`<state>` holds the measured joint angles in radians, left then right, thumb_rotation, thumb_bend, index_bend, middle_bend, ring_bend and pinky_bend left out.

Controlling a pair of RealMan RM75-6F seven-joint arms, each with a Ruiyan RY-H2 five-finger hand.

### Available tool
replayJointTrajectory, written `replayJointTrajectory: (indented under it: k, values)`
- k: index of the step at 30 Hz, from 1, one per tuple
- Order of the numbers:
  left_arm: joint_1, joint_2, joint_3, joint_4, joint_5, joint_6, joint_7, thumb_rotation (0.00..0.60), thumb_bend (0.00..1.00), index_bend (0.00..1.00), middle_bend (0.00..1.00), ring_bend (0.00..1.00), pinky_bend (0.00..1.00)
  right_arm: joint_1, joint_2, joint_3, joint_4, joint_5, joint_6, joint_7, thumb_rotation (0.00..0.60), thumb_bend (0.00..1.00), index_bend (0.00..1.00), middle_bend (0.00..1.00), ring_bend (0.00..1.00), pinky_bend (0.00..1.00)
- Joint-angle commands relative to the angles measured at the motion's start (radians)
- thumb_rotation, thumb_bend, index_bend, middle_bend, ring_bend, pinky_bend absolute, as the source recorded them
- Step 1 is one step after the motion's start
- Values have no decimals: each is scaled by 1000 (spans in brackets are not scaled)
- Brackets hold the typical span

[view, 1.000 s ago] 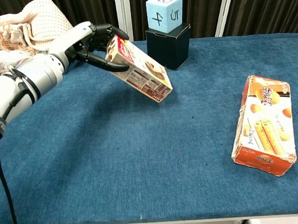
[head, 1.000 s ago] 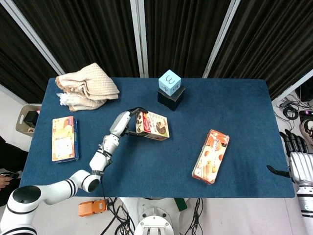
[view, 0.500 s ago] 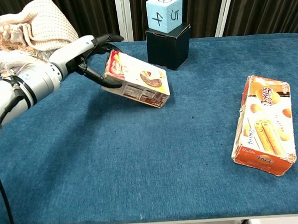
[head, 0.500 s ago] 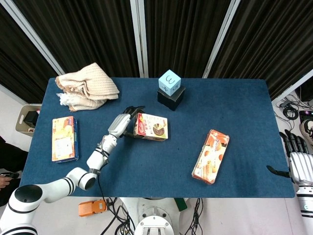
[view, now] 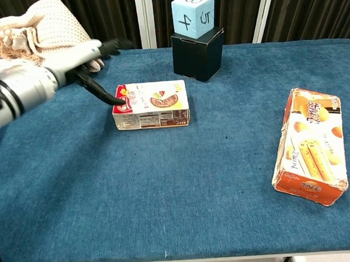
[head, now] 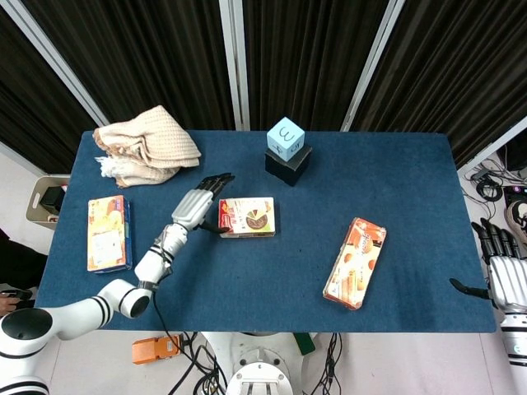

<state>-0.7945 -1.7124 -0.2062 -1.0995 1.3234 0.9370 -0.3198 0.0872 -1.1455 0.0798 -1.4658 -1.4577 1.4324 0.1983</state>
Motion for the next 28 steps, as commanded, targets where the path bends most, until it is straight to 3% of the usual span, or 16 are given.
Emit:
replayJointTrajectory:
  k: [1, 7, 11, 16, 22, 28]
  values:
    - [60, 117, -16, -140, -51, 70, 141, 600, 0, 0, 0, 0, 0, 0, 2, 0, 2, -1, -1, 6, 600, 86, 0, 0, 0, 0]
    - [193, 321, -15, -410, -165, 201, 357, 600, 0, 0, 6, 0, 0, 8, 3, -3, 15, -12, -11, 26, 600, 86, 0, 0, 0, 0]
    - [283, 427, 19, -529, -192, 267, 390, 600, 0, 0, 7, 0, 0, 13, 2, -6, 27, -19, -19, 44, 600, 85, 0, 0, 0, 0]
    - [398, 484, 85, -563, -142, 383, 378, 600, 0, 0, 7, 0, 0, 17, -5, -5, 39, -37, -6, 53, 600, 86, 0, 0, 0, 0]
    - [524, 505, 175, -565, -59, 501, 366, 600, 0, 8, 19, 0, 0, 14, -11, -6, 36, -56, 22, 42, 600, 86, 0, 0, 0, 0]
    - [627, 520, 235, -569, 6, 578, 291, 600, 0, 15, 28, 0, 0, 16, -17, -9, 21, -66, 29, 18, 600, 85, 0, 0, 0, 0]
